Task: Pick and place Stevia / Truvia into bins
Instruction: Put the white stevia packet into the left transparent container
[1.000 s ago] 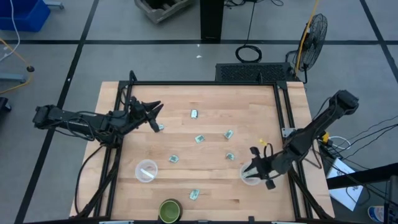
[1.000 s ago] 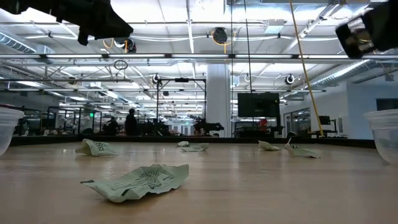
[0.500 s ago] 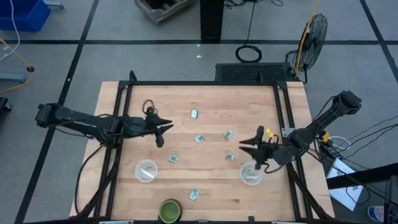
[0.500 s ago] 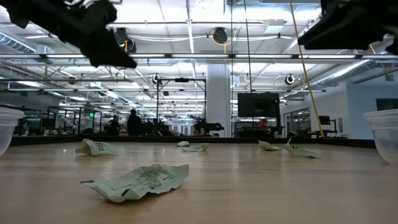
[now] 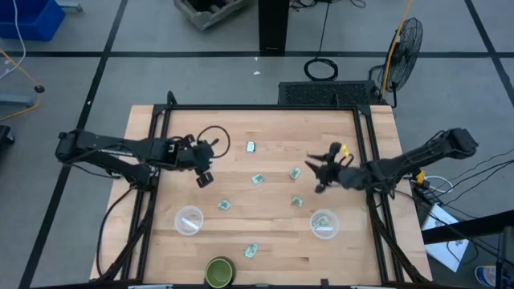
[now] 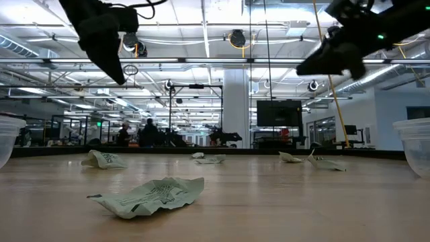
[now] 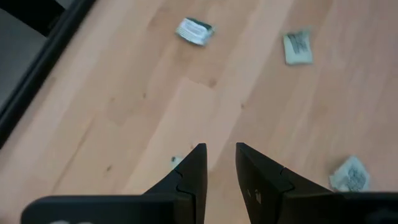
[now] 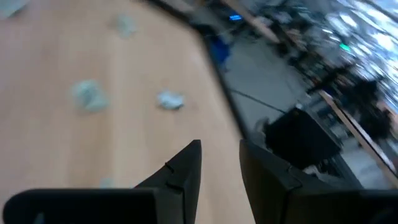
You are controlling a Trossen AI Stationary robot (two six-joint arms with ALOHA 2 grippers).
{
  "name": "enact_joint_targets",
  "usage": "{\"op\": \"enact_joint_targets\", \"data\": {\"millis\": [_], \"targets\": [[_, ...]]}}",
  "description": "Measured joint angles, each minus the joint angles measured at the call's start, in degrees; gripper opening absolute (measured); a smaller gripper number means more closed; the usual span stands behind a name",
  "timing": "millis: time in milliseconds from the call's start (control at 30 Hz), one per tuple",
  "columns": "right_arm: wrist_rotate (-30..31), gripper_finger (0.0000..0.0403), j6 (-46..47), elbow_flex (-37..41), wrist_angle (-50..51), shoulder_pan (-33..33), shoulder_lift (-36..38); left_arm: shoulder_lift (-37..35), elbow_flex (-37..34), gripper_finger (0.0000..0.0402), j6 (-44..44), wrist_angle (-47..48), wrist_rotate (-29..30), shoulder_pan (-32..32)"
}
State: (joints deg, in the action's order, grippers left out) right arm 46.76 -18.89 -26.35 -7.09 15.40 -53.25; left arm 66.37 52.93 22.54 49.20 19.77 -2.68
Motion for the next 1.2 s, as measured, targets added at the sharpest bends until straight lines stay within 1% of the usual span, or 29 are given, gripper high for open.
{"op": "enact_joint_targets", "data": {"millis": [67, 133, 200, 267, 300, 367, 467, 567, 700, 767, 833, 933, 1000, 1033, 1200], "targets": [[-0.2, 0.0105, 0.6, 0.0, -5.5, -3.4, 0.0, 1.3, 0.0, 0.0090, -0.1, 0.6, -1.0, -0.1], [-0.3, 0.0105, 2.6, 0.0, -8.9, -6.3, 0.0, 2.7, -0.4, 0.0090, 0.7, 0.8, -3.3, -0.1], [-0.4, 0.0105, 6.2, 0.0, -9.1, -8.3, 0.0, 4.2, -1.1, 0.0090, 2.0, 0.9, -5.3, -0.1], [-0.6, 0.0105, 10.9, 0.3, -7.5, -9.4, 0.0, 5.8, -2.1, 0.0090, 2.7, 0.7, -6.0, -0.6], [-1.6, 0.0105, 13.0, 0.8, -6.5, -9.7, 0.0, 6.7, -2.7, 0.0090, 2.7, 0.8, -5.9, -0.8], [-6.5, 0.0105, 15.3, 2.2, -5.2, -10.0, 0.0, 8.3, -3.9, 0.0090, 2.4, 0.8, -5.2, -1.0], [-14.8, 0.0105, 14.9, 2.7, -6.5, -10.7, 0.0, 10.6, -5.3, 0.0090, 1.9, 0.7, -3.4, -1.2], [-20.3, 0.0105, 16.2, 2.7, -9.8, -11.6, 0.2, 12.6, -6.5, 0.0090, 2.7, 0.6, -2.9, -1.0], [-26.1, 0.0105, 20.1, 2.6, -9.4, -12.8, 0.9, 15.4, -8.3, 0.0090, 5.8, 0.2, -2.7, -0.2], [-26.2, 0.0105, 22.3, 2.6, -8.0, -12.9, 1.3, 17.0, -8.9, 0.0090, 6.6, 0.2, -2.1, 0.2], [-26.2, 0.0105, 23.3, 2.6, -7.1, -12.9, 1.5, 18.4, -9.3, 0.0090, 6.1, 0.2, 0.3, 0.3], [-26.2, 0.0105, 21.9, 2.6, -6.8, -12.9, 1.7, 20.1, -9.3, 0.0090, 4.6, -0.4, 5.6, 0.4], [-26.1, 0.0105, 20.7, 2.6, -6.7, -12.9, 2.1, 20.1, -9.3, 0.0090, 4.3, -1.1, 6.8, 0.7], [-26.0, 0.0105, 20.3, 2.6, -6.8, -12.9, 2.1, 20.2, -9.2, 0.0090, 4.1, -1.9, 6.4, 1.0], [-26.0, 0.0105, 18.8, 2.6, -6.8, -12.9, 2.3, 20.3, -9.2, 0.0090, 3.4, -3.4, -2.5, 3.0]]}}
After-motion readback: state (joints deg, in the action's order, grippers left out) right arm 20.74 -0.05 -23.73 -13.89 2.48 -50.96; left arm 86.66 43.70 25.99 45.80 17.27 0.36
